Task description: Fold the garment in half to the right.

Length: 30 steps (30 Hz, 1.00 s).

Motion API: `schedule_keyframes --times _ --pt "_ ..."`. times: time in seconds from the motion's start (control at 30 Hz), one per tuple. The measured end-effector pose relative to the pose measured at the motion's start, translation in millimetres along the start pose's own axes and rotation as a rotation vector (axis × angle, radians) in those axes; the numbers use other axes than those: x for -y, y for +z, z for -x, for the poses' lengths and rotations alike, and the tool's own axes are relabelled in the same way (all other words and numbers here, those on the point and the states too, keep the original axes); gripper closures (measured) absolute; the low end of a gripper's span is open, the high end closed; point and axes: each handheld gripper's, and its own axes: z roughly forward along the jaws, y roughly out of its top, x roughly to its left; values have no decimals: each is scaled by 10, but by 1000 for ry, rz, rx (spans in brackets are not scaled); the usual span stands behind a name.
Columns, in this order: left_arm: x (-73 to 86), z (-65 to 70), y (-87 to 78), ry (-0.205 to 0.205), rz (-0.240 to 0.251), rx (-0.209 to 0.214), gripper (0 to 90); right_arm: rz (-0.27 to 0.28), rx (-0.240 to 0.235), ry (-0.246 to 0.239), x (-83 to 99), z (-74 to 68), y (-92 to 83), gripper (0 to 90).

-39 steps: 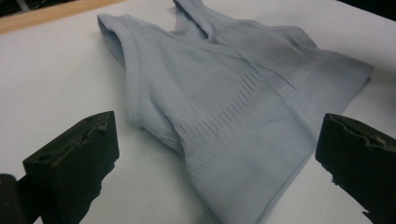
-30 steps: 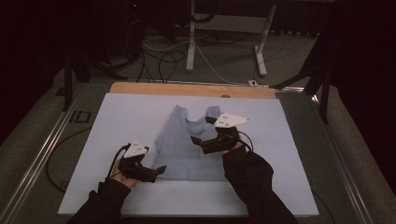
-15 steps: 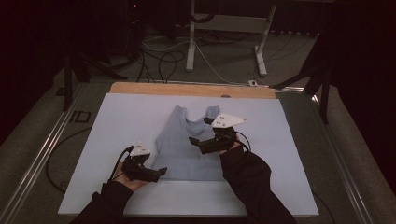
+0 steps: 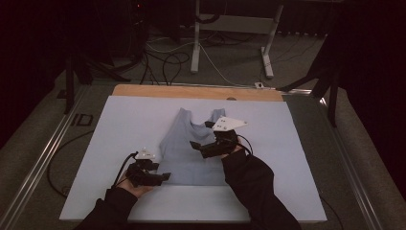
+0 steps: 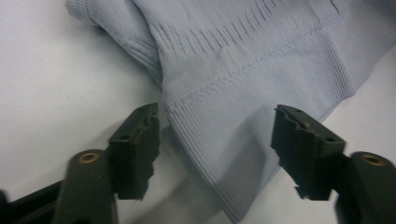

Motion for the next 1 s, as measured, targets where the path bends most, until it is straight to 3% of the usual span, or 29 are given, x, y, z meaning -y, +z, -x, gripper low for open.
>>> schedule_keyframes --times 0.3,0.63,0.83,0.9,1.0 --pt "27 73 21 2 -25 22 479 -7 -2 -2 -33 -22 32 85" --pt "17 114 55 13 -41 45 696 -7 -13 -21 -53 -30 71 86" --pt "0 187 66 62 -74 30 778 -6 -16 -22 -72 -33 136 86" --pt "-10 203 64 88 -73 27 847 -13 -22 -26 -88 -41 172 86" --pt "-17 205 59 86 -70 26 858 -16 -21 -30 -103 -43 199 86"
